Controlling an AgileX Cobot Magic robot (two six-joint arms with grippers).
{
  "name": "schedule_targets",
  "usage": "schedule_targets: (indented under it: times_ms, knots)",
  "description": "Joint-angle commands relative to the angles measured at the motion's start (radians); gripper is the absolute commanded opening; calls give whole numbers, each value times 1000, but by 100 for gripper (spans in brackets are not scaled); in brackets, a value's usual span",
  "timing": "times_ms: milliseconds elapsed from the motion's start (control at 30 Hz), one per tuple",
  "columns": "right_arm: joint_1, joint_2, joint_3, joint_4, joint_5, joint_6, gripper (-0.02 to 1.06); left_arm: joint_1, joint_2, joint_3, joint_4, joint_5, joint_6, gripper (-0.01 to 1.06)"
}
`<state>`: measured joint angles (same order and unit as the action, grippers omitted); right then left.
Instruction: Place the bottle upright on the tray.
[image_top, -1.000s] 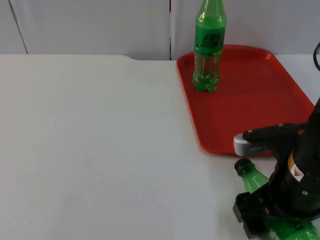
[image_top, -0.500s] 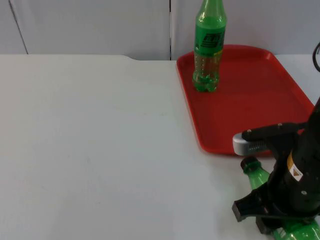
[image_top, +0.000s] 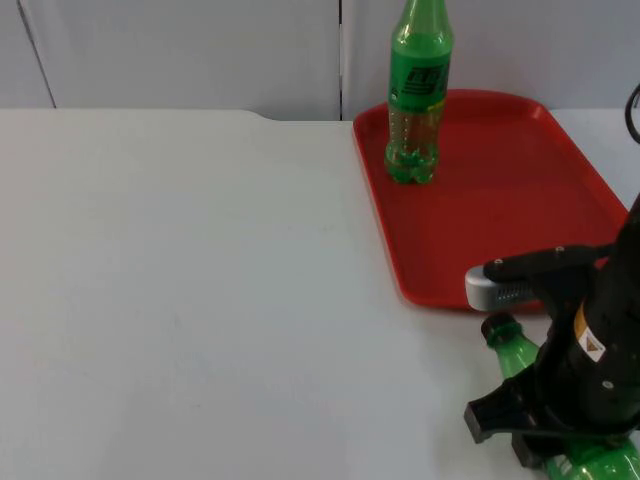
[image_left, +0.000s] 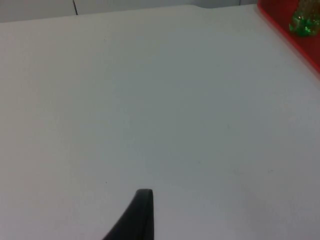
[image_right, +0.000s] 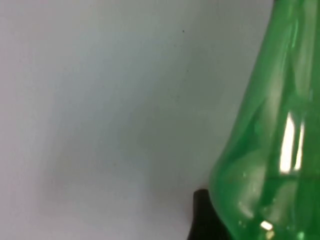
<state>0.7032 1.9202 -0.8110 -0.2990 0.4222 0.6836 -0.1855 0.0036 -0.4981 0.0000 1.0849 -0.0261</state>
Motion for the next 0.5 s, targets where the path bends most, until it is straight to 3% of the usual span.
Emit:
schedule_targets:
  times_ms: [0,200,333,367,467]
  knots:
    - [6,-36,-12,-14,-1,-21,0,-3,-4,4,0,-11,-5,105]
    - [6,-234,-12,-79,-94,-21,0,-3,-4,4,0,-11,-5,105]
    - [6,-467,-12,-255,-183,-21,0,-3,-4,4,0,-11,-5,105]
    - [6,-467,-12,-255,-183,-21,0,-3,-4,4,0,-11,-5,105]
    - [6,-622,-12,-435,-252,-21,0,-3,-4,4,0,-11,-5,105]
